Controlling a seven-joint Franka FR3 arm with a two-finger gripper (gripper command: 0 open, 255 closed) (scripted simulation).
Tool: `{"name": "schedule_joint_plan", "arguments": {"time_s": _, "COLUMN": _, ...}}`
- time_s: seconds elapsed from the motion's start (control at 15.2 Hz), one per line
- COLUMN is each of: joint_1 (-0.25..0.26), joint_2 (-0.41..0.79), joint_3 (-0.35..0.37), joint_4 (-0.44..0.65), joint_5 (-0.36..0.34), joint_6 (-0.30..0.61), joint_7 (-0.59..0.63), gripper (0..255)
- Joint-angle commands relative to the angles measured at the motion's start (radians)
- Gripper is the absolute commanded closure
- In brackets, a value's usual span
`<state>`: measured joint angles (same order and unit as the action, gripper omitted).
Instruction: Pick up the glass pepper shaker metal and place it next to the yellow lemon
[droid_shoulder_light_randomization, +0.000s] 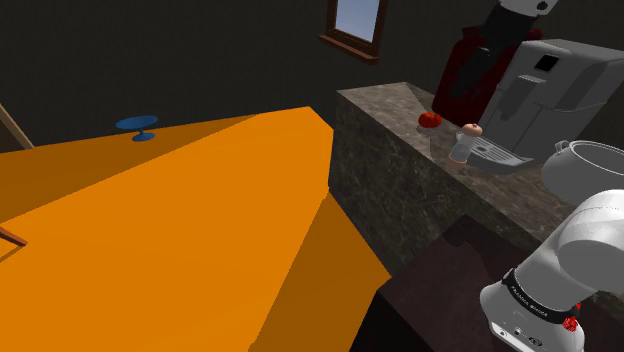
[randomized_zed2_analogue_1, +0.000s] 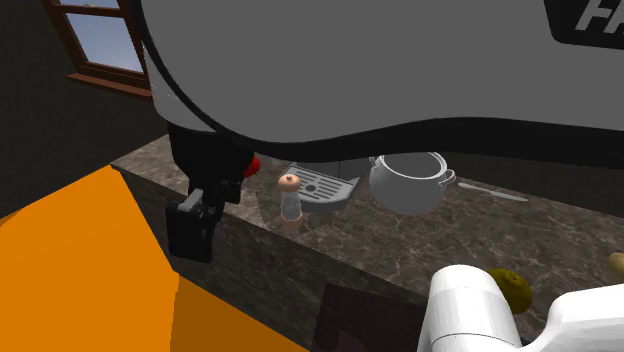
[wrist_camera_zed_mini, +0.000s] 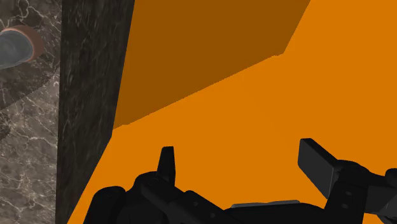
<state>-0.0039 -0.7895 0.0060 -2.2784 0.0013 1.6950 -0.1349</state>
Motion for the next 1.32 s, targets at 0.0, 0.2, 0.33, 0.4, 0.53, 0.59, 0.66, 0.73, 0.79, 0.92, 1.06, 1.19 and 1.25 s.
{"name": "schedule_joint_plan", "arguments": {"time_s": 0.0, "joint_1": 0.000, "joint_2": 0.000, "joint_3": 0.000, "joint_4": 0.000, "joint_5": 0.000, "joint_6": 0.000, "joint_7": 0.000, "gripper": 0}}
{"name": "schedule_joint_plan", "arguments": {"time_s": 0.2, "joint_1": -0.020, "joint_2": 0.015, "joint_3": -0.060, "joint_4": -0.033, "joint_5": -0.028, "joint_6": 0.038, "joint_7": -0.058, "gripper": 0}}
{"name": "schedule_joint_plan", "arguments": {"time_s": 0.33, "joint_1": -0.033, "joint_2": 0.031, "joint_3": -0.100, "joint_4": -0.050, "joint_5": -0.047, "joint_6": 0.064, "joint_7": -0.097, "gripper": 0}}
{"name": "schedule_joint_plan", "arguments": {"time_s": 0.4, "joint_1": -0.040, "joint_2": 0.040, "joint_3": -0.121, "joint_4": -0.056, "joint_5": -0.056, "joint_6": 0.077, "joint_7": -0.116, "gripper": 0}}
{"name": "schedule_joint_plan", "arguments": {"time_s": 0.53, "joint_1": -0.053, "joint_2": 0.063, "joint_3": -0.161, "joint_4": -0.067, "joint_5": -0.073, "joint_6": 0.105, "joint_7": -0.155, "gripper": 0}}
{"name": "schedule_joint_plan", "arguments": {"time_s": 0.59, "joint_1": -0.059, "joint_2": 0.076, "joint_3": -0.182, "joint_4": -0.071, "joint_5": -0.082, "joint_6": 0.119, "joint_7": -0.174, "gripper": 0}}
{"name": "schedule_joint_plan", "arguments": {"time_s": 0.66, "joint_1": -0.065, "joint_2": 0.090, "joint_3": -0.203, "joint_4": -0.073, "joint_5": -0.090, "joint_6": 0.133, "joint_7": -0.194, "gripper": 0}}
{"name": "schedule_joint_plan", "arguments": {"time_s": 0.73, "joint_1": -0.071, "joint_2": 0.105, "joint_3": -0.224, "joint_4": -0.075, "joint_5": -0.097, "joint_6": 0.147, "joint_7": -0.213, "gripper": 0}}
{"name": "schedule_joint_plan", "arguments": {"time_s": 0.79, "joint_1": -0.076, "joint_2": 0.122, "joint_3": -0.244, "joint_4": -0.075, "joint_5": -0.104, "joint_6": 0.161, "joint_7": -0.233, "gripper": 0}}
{"name": "schedule_joint_plan", "arguments": {"time_s": 0.92, "joint_1": -0.087, "joint_2": 0.158, "joint_3": -0.286, "joint_4": -0.073, "joint_5": -0.116, "joint_6": 0.190, "joint_7": -0.272, "gripper": 0}}
{"name": "schedule_joint_plan", "arguments": {"time_s": 1.06, "joint_1": -0.095, "joint_2": 0.198, "joint_3": -0.328, "joint_4": -0.066, "joint_5": -0.126, "joint_6": 0.219, "joint_7": -0.312, "gripper": 0}}
{"name": "schedule_joint_plan", "arguments": {"time_s": 1.19, "joint_1": -0.102, "joint_2": 0.243, "joint_3": -0.370, "joint_4": -0.055, "joint_5": -0.131, "joint_6": 0.248, "joint_7": -0.353, "gripper": 0}}
{"name": "schedule_joint_plan", "arguments": {"time_s": 1.25, "joint_1": -0.104, "joint_2": 0.267, "joint_3": -0.392, "joint_4": -0.048, "joint_5": -0.133, "joint_6": 0.262, "joint_7": -0.374, "gripper": 0}}
